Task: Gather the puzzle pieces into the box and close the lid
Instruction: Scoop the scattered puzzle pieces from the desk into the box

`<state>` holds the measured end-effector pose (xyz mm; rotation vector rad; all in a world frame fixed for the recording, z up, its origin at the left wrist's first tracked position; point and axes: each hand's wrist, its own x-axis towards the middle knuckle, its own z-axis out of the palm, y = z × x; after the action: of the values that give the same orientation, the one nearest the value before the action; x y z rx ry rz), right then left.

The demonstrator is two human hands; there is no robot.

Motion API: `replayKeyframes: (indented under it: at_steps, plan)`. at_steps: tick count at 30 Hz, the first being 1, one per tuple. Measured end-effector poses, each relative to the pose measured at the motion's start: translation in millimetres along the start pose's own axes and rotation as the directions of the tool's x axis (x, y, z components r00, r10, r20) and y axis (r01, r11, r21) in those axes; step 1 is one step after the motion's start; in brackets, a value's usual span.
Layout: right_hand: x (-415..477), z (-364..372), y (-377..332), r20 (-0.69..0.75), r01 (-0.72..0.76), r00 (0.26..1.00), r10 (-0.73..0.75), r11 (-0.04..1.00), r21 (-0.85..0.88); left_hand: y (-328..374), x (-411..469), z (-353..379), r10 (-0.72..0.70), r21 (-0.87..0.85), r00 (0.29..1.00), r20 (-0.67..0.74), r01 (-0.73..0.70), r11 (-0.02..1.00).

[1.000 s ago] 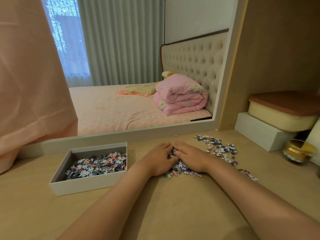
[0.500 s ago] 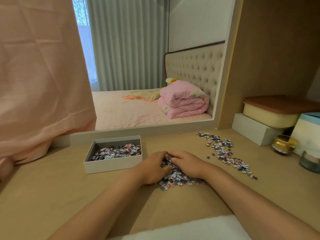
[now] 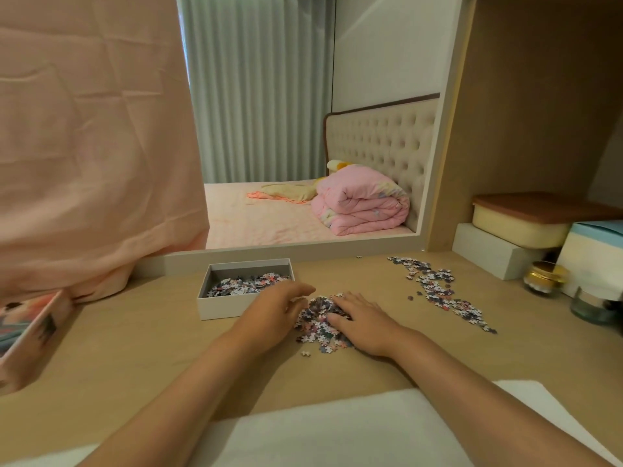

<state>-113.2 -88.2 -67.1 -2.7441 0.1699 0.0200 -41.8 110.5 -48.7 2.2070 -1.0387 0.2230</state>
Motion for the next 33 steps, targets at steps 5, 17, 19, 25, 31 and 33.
replayKeyframes:
  at_steps: [5, 17, 19, 25, 31, 33]
  plan:
    - [7, 1, -24, -0.074, 0.082, 0.995, -0.073, 0.99, 0.115, -27, -8, -24, 0.011, 0.207, 0.991, -0.135, 0.017, 0.978]
    - [40, 5, -31, 0.075, 0.027, 0.997, -0.022, 0.998, -0.059, -76, 7, -35, -0.139, 0.338, 0.99, 0.023, 0.123, 0.933]
    - [36, 5, -33, 0.088, 0.078, 0.993, -0.075, 0.997, -0.03, -77, 17, -32, -0.163, 0.323, 0.986, 0.027, 0.146, 0.935]
    - [26, 8, -44, 0.114, 0.177, 0.978, -0.176, 0.984, 0.002, -72, 37, -22, -0.202, 0.241, 0.979, 0.027, 0.189, 0.952]
    - [26, 22, -77, 0.125, 0.225, 0.964, -0.234, 0.971, 0.081, -63, 31, -30, -0.211, 0.05, 0.972, 0.102, 0.207, 0.977]
    - [25, 21, -86, 0.128, 0.227, 0.961, -0.245, 0.964, 0.139, -59, 23, -34, -0.205, 0.003, 0.972, 0.117, 0.206, 0.978]
